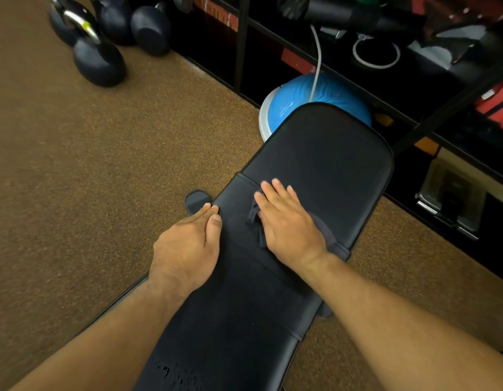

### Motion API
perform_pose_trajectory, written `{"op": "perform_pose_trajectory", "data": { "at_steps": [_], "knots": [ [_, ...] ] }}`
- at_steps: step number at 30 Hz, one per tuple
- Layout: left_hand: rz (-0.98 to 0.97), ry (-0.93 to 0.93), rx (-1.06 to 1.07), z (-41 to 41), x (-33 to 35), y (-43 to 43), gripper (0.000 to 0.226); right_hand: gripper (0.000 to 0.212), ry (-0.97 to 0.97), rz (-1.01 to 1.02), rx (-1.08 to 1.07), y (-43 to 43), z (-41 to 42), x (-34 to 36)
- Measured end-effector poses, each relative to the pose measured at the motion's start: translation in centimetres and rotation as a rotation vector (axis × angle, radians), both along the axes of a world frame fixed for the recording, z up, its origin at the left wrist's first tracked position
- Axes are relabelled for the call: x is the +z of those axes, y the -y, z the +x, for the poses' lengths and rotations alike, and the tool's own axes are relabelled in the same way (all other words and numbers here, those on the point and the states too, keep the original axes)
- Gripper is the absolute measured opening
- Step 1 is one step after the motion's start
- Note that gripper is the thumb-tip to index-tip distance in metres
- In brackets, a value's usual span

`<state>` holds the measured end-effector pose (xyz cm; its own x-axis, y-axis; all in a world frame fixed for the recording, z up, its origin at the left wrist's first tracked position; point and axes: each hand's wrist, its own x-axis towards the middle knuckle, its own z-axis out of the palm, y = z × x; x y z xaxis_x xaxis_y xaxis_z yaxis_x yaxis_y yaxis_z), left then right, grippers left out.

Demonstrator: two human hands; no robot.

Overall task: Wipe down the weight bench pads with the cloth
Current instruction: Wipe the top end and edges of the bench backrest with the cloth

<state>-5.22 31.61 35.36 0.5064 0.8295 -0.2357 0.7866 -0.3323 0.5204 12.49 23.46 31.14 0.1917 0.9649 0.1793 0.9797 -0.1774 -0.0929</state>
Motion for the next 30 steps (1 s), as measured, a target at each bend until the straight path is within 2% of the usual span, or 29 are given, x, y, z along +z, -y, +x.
{"op": "perform_pose_trajectory", "data": {
  "at_steps": [3,10,19,27,30],
  "knots": [
    [-0.011,0.003,-0.018,-0.2,-0.1,0.0,0.045,0.04,-0.027,-0.024,-0.006,-0.5,0.1,0.2],
    [-0.085,0.048,-0.048,-0.9,-0.6,-0.6,0.047,0.041,-0.045,-0.026,0.032,6.6,-0.8,0.2],
    [-0.039,0.033,-0.033,-0.5,-0.7,-0.4,0.045,0.042,-0.128,-0.065,-0.066,-3.3,-1.3,0.5],
    [-0.116,0.111,0.007,-0.9,-0.6,-0.7,0.046,0.045,-0.049,-0.053,0.076,5.9,-0.9,1.0],
    [-0.143,0.119,0.021,-0.8,-0.5,-1.0,0.046,0.042,-0.029,-0.032,0.1,5.2,-0.7,1.0]
  ]
}}
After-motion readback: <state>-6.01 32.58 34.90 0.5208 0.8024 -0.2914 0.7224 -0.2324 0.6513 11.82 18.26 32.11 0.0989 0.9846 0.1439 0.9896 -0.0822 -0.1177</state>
